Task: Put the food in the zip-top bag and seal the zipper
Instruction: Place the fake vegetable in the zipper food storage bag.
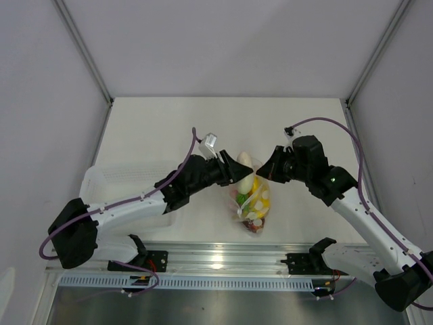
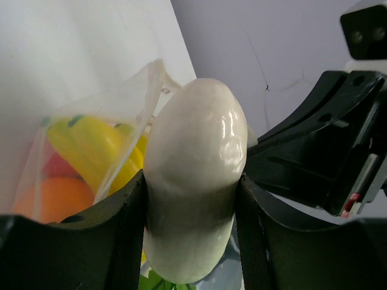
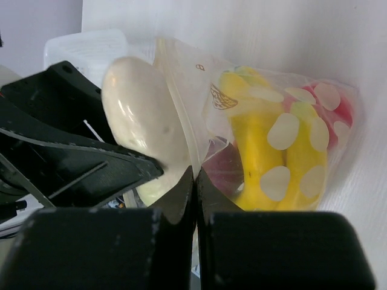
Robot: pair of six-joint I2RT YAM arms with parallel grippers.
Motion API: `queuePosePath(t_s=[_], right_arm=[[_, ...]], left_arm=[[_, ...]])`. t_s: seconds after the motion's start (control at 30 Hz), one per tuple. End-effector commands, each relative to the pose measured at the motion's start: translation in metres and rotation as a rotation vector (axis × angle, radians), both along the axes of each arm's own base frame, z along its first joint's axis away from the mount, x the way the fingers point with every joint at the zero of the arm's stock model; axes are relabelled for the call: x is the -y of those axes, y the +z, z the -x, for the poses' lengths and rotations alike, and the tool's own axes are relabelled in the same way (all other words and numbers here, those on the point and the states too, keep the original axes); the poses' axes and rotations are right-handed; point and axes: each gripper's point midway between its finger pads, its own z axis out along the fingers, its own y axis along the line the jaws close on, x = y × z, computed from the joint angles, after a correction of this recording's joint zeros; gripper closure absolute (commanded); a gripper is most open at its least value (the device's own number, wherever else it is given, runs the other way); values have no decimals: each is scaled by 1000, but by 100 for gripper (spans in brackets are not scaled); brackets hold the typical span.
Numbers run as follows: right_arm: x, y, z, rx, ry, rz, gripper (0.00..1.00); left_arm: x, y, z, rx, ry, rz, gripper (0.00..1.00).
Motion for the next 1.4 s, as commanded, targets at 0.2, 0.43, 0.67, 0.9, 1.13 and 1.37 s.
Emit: queuePosePath(t_s=[0.2, 0.43, 0.67, 0.9, 1.13, 1.37], right_arm=[[4, 27, -4, 68, -28, -31, 100], [5, 28, -5, 71, -35, -32, 100], [5, 28, -4, 69, -28, -32, 100], [5, 26, -2, 66, -22, -24, 100], [6, 24, 0, 62, -7, -14, 100], [6, 21, 1, 64, 15, 2, 100]], left_arm=[[4, -16, 18, -50, -25, -2, 51], [2, -9, 36, -34, -74, -155, 1], [-21, 24, 36, 81, -29, -249, 0], [-54, 74, 36, 245, 27, -289, 1], [-95, 61, 26, 274, 104, -441, 1], [-84, 11, 21, 180, -14, -538, 1]])
